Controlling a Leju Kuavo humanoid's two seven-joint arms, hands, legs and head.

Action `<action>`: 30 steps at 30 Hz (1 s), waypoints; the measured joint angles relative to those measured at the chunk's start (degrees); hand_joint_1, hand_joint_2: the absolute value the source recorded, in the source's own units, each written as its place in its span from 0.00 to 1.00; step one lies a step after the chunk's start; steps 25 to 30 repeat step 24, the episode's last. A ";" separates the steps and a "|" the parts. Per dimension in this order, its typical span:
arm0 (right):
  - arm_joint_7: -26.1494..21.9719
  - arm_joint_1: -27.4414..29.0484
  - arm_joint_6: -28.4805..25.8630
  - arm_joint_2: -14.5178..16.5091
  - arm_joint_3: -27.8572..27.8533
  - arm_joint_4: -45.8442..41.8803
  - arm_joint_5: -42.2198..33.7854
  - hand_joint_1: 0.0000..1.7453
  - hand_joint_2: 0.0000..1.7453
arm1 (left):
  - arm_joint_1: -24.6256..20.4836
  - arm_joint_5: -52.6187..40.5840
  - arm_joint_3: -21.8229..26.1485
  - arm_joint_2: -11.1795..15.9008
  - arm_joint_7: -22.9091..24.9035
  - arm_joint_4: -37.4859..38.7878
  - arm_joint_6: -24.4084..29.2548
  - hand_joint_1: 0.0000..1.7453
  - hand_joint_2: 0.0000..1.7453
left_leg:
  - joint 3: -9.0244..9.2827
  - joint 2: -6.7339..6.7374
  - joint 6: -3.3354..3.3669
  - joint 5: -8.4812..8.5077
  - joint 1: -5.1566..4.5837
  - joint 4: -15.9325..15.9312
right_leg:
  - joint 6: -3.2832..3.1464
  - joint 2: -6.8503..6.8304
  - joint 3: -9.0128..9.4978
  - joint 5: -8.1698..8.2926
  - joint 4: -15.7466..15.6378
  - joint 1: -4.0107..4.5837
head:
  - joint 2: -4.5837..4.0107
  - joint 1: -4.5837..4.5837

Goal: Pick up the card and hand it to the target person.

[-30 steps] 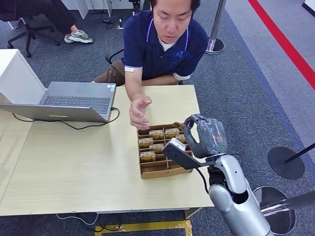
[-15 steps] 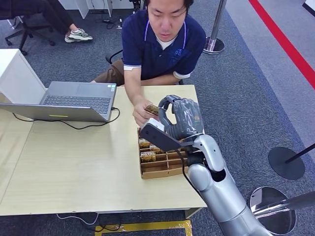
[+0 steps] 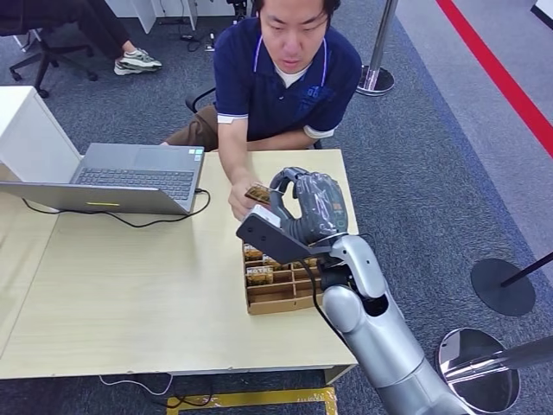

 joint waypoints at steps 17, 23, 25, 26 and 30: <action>0.37 0.00 -0.33 -0.02 -0.01 0.12 -0.46 0.34 0.00 | -0.02 0.40 0.02 -0.09 0.69 0.00 0.48 0.00 0.00 | 0.00 0.00 0.00 0.00 0.00 0.00 | 0.01 0.00 0.00 0.01 0.00 0.00 | 0.00 0.00; 1.15 0.18 -2.38 -0.43 -0.60 -0.26 -0.82 0.34 0.00 | -0.01 0.74 0.03 -0.14 0.63 0.00 0.48 0.00 0.00 | 0.02 0.00 0.00 0.00 0.00 0.01 | 0.01 0.01 -0.01 0.01 -0.01 0.00 | 0.00 0.00; 1.20 0.23 -2.60 -0.51 -0.74 -0.37 -0.82 0.35 0.00 | -0.01 0.77 0.03 -0.14 0.63 0.00 0.48 0.00 0.00 | 0.02 0.00 0.00 0.00 0.00 0.01 | 0.01 0.01 -0.01 0.01 -0.01 0.00 | 0.00 0.00; 1.20 0.23 -2.60 -0.51 -0.74 -0.37 -0.82 0.35 0.00 | -0.01 0.77 0.03 -0.14 0.63 0.00 0.48 0.00 0.00 | 0.02 0.00 0.00 0.00 0.00 0.01 | 0.01 0.01 -0.01 0.01 -0.01 0.00 | 0.00 0.00; 1.20 0.23 -2.60 -0.51 -0.74 -0.37 -0.82 0.35 0.00 | -0.01 0.77 0.03 -0.14 0.63 0.00 0.48 0.00 0.00 | 0.02 0.00 0.00 0.00 0.00 0.01 | 0.01 0.01 -0.01 0.01 -0.01 0.00 | 0.00 0.00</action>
